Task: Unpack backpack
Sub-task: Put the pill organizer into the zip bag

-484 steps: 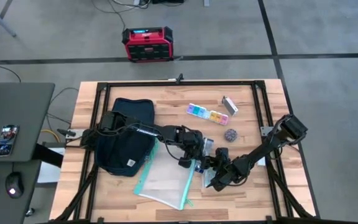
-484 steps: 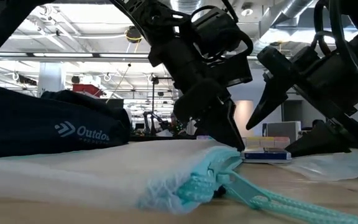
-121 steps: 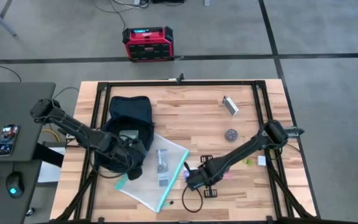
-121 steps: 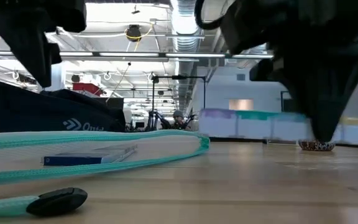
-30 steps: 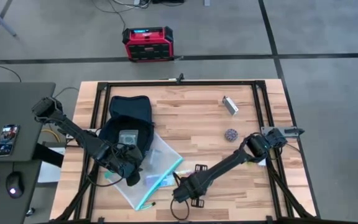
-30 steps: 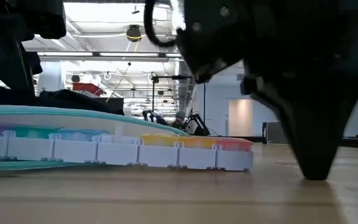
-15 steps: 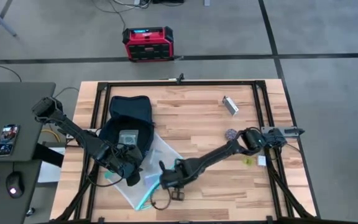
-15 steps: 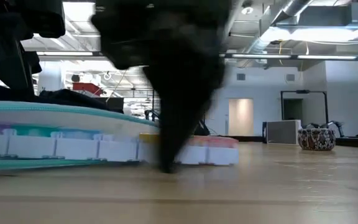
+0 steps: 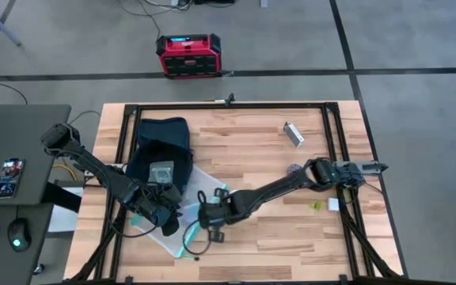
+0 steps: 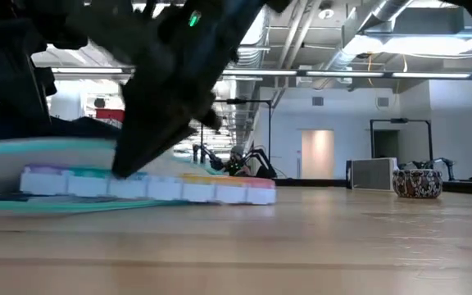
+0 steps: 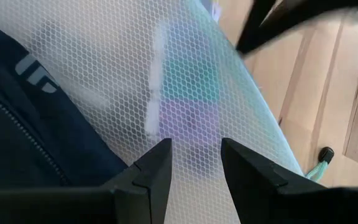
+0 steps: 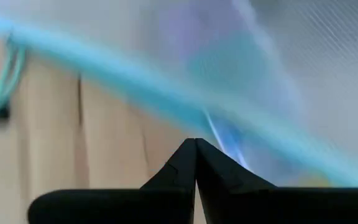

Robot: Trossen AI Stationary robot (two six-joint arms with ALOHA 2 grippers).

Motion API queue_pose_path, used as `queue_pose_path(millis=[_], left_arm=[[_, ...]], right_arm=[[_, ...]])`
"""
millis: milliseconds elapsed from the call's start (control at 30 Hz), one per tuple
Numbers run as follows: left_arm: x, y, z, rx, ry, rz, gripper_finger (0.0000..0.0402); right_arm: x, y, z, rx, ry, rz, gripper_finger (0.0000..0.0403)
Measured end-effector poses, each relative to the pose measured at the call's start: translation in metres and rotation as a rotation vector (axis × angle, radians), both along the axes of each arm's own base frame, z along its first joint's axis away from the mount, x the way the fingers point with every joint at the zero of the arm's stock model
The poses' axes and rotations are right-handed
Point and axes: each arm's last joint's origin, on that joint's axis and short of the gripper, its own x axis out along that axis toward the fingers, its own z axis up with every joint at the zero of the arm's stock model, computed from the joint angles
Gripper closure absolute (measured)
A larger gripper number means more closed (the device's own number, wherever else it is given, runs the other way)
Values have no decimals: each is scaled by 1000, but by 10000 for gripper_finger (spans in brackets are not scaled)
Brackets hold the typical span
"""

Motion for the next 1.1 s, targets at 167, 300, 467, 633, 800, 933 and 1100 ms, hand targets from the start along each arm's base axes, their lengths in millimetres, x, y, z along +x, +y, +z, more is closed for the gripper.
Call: queue_pose_path(millis=[167, 300, 467, 633, 800, 933, 1100], left_arm=[[0, 0, 0, 3, 1, -3, 277], [0, 0, 0, 7, 1, -8, 277], [0, 0, 0, 8, 1, -8, 277], [0, 0, 0, 10, 0, -9, 277], [0, 0, 0, 22, -7, -7, 277], [0, 1, 0, 24, -8, -5, 277], [0, 1, 0, 22, -8, -2, 277]], right_arm=[[-42, -2, 31, -180, 225, -27, 403], [-63, -27, 25, -256, 387, -88, 403], [-72, -55, -13, -229, 426, -172, 403], [-64, -58, -29, -90, 321, -162, 403], [-39, -47, -20, 21, 52, -135, 403], [-20, -40, -12, 100, -168, -114, 403], [-14, -50, -18, 80, -191, -139, 403]])
